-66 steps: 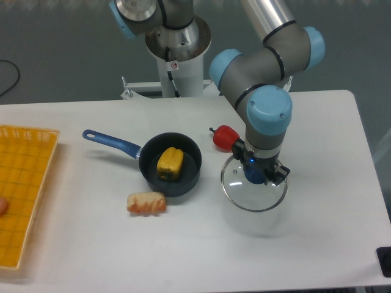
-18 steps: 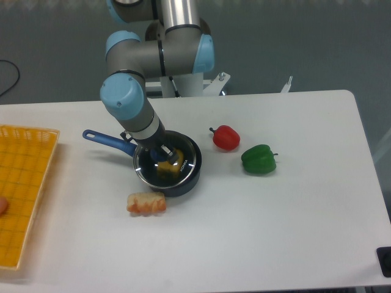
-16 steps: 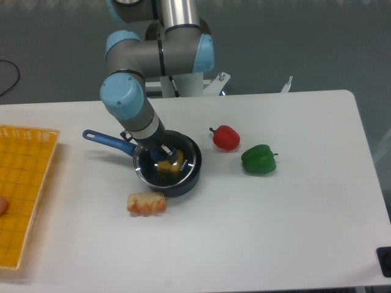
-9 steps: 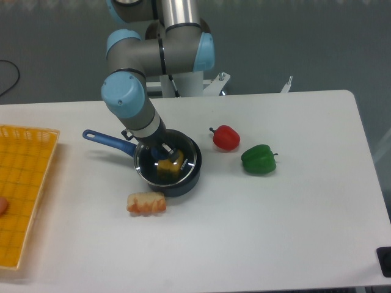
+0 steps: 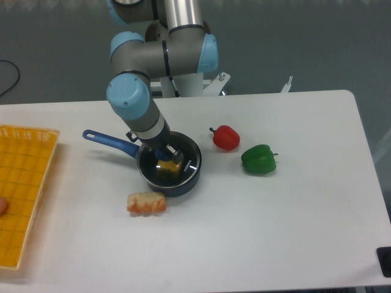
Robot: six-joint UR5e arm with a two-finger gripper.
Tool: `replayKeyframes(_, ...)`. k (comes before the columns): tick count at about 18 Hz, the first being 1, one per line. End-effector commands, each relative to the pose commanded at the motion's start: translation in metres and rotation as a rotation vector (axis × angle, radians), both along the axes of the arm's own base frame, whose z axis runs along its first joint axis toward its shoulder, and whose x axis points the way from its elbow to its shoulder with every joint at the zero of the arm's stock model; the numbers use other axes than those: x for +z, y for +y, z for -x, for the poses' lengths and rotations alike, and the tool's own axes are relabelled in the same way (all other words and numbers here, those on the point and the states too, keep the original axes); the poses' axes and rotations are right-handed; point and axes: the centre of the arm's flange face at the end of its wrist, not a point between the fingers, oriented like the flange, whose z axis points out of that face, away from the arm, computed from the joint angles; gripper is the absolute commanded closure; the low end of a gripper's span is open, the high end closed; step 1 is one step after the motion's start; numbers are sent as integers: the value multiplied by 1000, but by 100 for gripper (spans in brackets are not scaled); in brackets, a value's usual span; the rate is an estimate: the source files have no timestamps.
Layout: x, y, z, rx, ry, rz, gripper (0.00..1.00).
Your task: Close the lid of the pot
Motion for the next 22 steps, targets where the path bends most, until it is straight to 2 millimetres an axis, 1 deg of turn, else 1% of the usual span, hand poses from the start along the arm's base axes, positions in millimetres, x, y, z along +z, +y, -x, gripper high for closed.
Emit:
replayKeyframes(6, -3, -2, -1, -1, 4, 10, 44)
replayKeyframes(13, -4, 1, -5, -2, 7, 10, 43)
replayKeyframes(17, -8, 2, -3, -5, 20, 18, 39)
replayKeyframes(18, -10, 3, -2, -5, 24, 23, 34)
replayKeyframes(19, -10, 2, -3, -10, 23, 26, 21)
replayKeyframes(20, -10, 2, -2, -10, 25, 26, 19)
replayKeyframes(21, -9, 2, 0, -10, 32, 29, 15)
replayKeyframes(22, -8, 3, 0, -12, 35, 30, 7)
